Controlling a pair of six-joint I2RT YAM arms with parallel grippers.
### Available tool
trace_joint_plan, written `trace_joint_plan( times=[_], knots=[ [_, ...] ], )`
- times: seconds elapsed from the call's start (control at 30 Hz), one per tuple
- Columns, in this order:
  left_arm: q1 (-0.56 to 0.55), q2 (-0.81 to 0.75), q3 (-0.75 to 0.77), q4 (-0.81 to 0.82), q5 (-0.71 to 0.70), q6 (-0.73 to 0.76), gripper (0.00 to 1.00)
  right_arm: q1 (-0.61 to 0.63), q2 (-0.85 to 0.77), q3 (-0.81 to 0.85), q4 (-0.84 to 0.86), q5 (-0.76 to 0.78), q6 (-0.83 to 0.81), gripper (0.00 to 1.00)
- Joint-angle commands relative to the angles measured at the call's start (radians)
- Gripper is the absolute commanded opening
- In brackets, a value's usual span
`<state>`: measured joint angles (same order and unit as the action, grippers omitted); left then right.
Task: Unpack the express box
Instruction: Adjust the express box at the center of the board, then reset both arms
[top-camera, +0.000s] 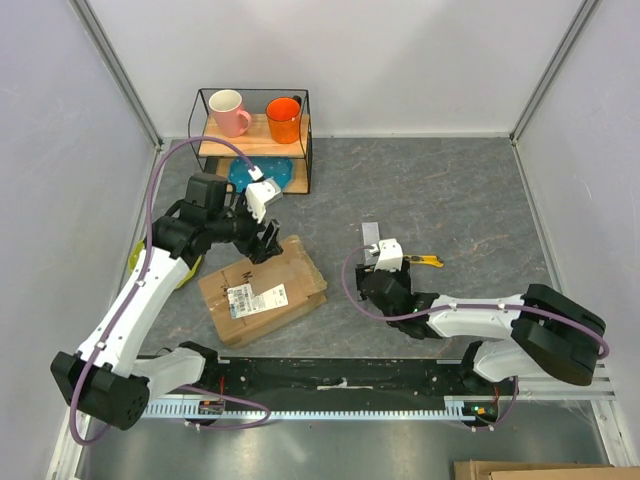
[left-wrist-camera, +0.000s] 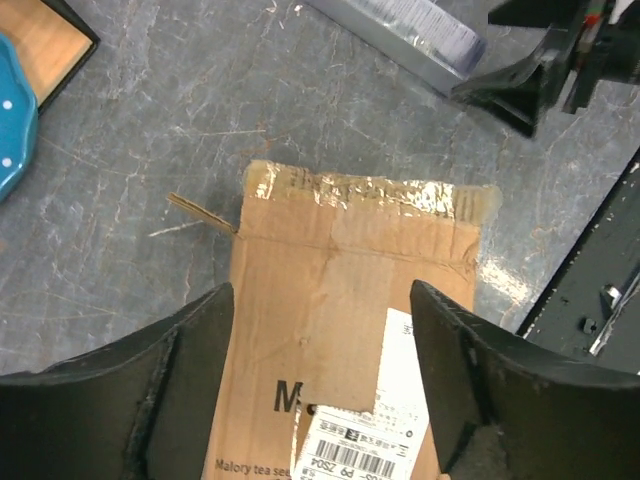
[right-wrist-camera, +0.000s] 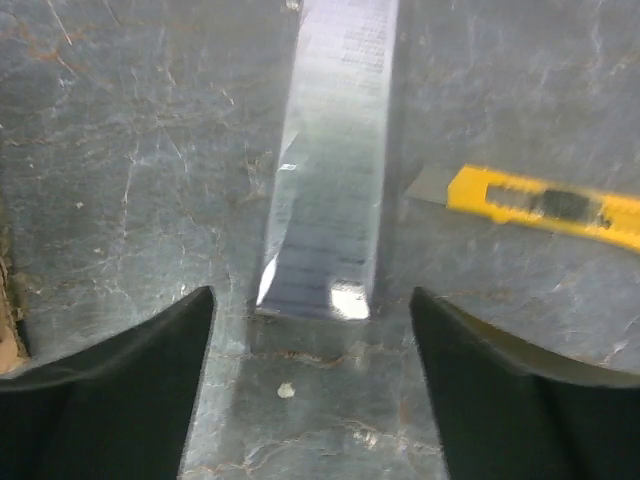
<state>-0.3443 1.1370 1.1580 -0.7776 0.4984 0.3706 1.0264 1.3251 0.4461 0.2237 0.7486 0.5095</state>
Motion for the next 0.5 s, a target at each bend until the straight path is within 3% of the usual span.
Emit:
trace_joint_plan(
  times=[0.0, 0.17, 0.3, 0.47],
  knots=[
    [0.001, -0.072, -0.044, -0.028, -0.026, -0.024, 0.80, -0.005, 0.020, 0.080, -0.043, -0.060, 0.041, 0.98],
    [0.002, -0.103, -0.072, -0.023, -0.049, -0.029, 0.83, -0.005, -0.076, 0.155, -0.216, -0.117, 0.064, 0.98],
    [0.004, -0.111, -0.078, -0.022, -0.066, -0.038, 0.84, -0.005, -0.125, 0.313, -0.429, -0.115, 0.098, 0.98],
    [0.004, -0.117, -0.093, 0.008, -0.064, -0.076, 0.84, -0.003, -0.122, 0.436, -0.599, -0.130, 0.029, 0.98]
  ],
)
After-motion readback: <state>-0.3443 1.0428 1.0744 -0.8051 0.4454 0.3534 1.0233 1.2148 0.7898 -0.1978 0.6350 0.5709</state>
